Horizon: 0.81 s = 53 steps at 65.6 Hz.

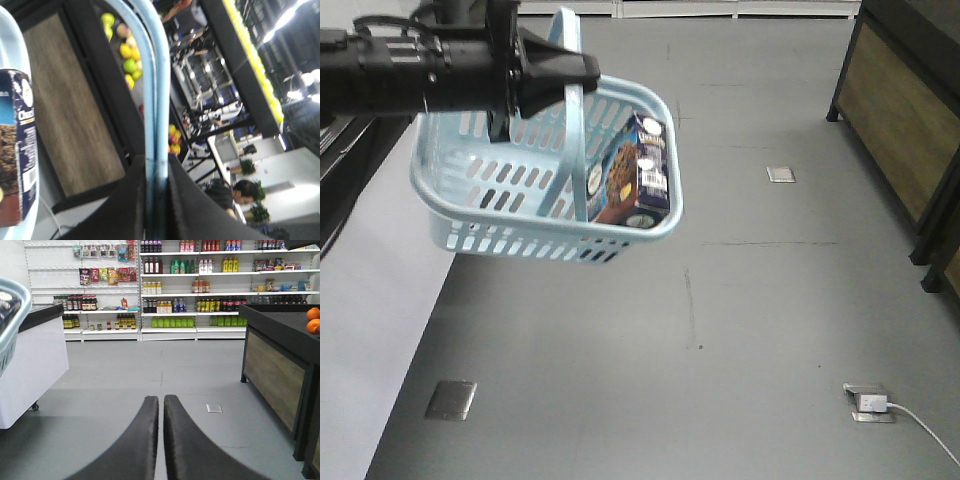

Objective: Left arm holds basket, right arm returns cookies
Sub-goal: 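Lift the light-blue basket by its handle with the left gripper, then hold the basket raised in the left gripper while the base turns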

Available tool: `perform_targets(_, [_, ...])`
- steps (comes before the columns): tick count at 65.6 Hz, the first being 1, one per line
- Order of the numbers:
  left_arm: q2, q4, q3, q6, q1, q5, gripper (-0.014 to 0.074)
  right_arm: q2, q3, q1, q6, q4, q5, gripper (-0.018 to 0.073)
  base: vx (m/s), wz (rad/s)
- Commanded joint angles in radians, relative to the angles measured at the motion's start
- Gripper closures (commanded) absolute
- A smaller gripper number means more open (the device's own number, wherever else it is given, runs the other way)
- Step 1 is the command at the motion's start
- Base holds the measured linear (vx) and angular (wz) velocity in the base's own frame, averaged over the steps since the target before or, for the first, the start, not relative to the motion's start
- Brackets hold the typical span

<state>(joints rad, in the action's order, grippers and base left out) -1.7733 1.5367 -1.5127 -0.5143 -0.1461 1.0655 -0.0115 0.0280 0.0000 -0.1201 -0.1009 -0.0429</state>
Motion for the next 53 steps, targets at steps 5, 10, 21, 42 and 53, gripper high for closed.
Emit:
perform_targets(5, [0.132,0.246,0.171,-0.182,-0.088,0.035,0.0601,-0.012,0.018,-0.001,0.007,-0.002,0.074,0.0566,0.00,0.00])
perform_targets(10, [0.165,0.246,0.256,-0.211,-0.121,0.012,0.0601,-0.012,0.018,-0.001,0.007,-0.002,0.074,0.0566,0.00,0.00])
perform_targets(21, [0.222,0.246,0.400,-0.261,-0.168,-0.003,0.0601,-0.013,0.018,0.000,0.007,-0.002,0.074,0.0566,0.00,0.00])
perform_targets(42, [0.255,0.246,0.512,-0.298,-0.230,-0.016,0.0601,-0.013,0.018,0.000,0.007,-0.002,0.074,0.0566,0.00,0.00])
perform_targets(53, [0.254,0.246,0.512,-0.302,-0.243,-0.029,0.0601,-0.013,0.018,0.000,0.007,-0.002,0.074,0.0566,0.00,0.00])
